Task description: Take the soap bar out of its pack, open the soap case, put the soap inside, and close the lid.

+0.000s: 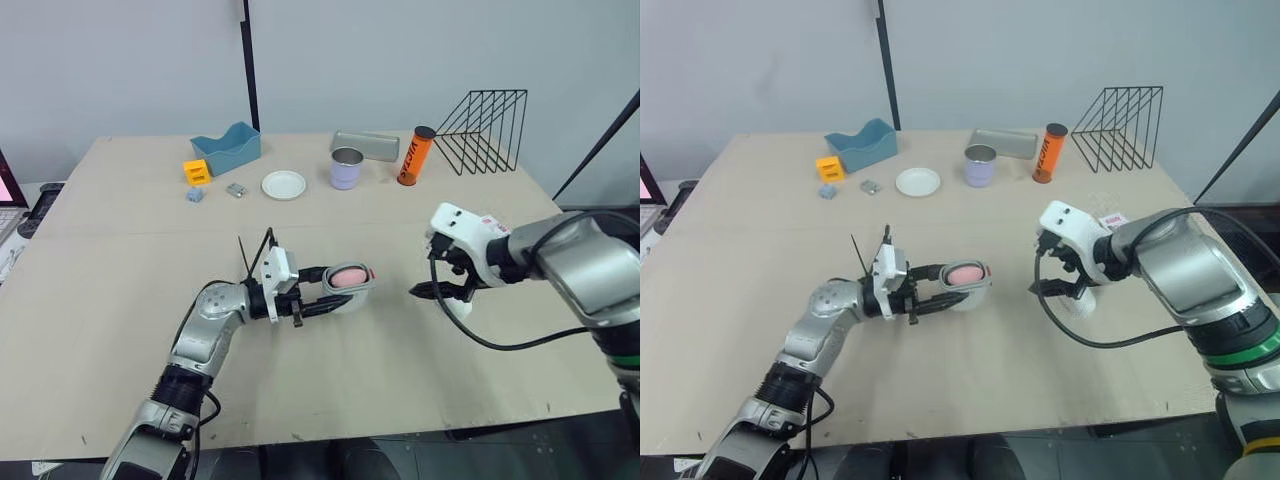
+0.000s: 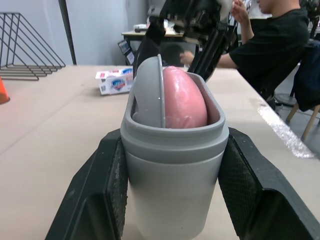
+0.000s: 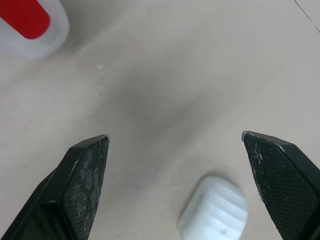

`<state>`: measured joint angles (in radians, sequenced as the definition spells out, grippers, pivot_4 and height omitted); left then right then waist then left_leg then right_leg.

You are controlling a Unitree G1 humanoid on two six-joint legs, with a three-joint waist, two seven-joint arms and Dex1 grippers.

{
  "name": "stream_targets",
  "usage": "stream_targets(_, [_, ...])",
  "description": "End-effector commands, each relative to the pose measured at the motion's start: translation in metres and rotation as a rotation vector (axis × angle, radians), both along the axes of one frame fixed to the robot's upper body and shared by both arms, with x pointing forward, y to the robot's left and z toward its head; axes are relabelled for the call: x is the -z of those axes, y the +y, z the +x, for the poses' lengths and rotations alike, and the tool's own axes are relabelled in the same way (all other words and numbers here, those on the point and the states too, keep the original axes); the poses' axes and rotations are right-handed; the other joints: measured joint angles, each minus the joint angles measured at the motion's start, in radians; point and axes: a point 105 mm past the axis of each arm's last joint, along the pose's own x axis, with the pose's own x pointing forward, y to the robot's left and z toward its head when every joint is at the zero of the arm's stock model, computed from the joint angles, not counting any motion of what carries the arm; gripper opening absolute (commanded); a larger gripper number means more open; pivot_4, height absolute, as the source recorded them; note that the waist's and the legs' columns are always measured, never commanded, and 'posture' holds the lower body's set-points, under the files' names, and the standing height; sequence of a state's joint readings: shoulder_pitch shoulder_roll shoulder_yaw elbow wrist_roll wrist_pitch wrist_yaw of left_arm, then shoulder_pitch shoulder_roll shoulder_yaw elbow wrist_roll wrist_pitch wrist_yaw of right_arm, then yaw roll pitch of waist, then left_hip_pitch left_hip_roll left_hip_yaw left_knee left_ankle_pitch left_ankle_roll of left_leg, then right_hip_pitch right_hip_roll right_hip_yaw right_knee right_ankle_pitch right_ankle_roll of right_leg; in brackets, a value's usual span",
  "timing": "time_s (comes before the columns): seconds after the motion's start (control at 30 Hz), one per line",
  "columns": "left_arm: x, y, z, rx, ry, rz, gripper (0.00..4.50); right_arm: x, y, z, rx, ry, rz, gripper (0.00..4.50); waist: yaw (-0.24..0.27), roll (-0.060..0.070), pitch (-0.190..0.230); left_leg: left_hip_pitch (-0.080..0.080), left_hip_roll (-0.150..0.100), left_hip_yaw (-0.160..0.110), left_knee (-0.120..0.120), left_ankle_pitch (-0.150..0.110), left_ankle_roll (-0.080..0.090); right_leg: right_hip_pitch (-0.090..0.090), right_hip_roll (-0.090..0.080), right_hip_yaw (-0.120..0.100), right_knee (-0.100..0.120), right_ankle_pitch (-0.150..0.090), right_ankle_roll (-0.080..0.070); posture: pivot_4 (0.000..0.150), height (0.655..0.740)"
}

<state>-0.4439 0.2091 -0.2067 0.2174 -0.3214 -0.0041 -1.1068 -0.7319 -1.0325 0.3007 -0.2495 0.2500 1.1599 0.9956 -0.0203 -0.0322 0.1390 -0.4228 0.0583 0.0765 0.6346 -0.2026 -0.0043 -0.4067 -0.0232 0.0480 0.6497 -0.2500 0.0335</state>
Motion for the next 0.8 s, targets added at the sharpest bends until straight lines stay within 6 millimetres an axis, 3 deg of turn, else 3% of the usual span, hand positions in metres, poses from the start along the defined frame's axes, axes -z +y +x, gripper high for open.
stream_targets(0.03, [-0.003, -0.007, -0.002, 0.042, -0.044, 0.003, 1.99, -0.013, -0.011, 0.003, 0.051, -0.049, 0.005, 4.40, 0.000, 0.000, 0.000, 0.000, 0.000, 0.000, 0.000, 0.000, 0.000, 0.000, 0.000, 0.000, 0.000, 0.000, 0.000, 0.150, 0.7393])
stream_targets(0.3, [0.005, -0.008, 0.004, 0.041, -0.031, 0.031, 1.99, -0.009, -0.029, 0.011, 0.148, -0.060, 0.013, 4.40, 0.000, 0.000, 0.000, 0.000, 0.000, 0.000, 0.000, 0.000, 0.000, 0.000, 0.000, 0.000, 0.000, 0.000, 0.000, 0.150, 0.7393])
stream_targets(0.8, [0.007, -0.005, 0.005, 0.023, -0.029, 0.043, 1.99, 0.027, -0.057, 0.015, 0.217, 0.042, 0.000, 4.40, 0.000, 0.001, -0.001, 0.000, 0.000, 0.000, 0.000, 0.000, 0.000, 0.000, 0.000, 0.000, 0.000, 0.000, 0.001, 0.150, 0.7393])
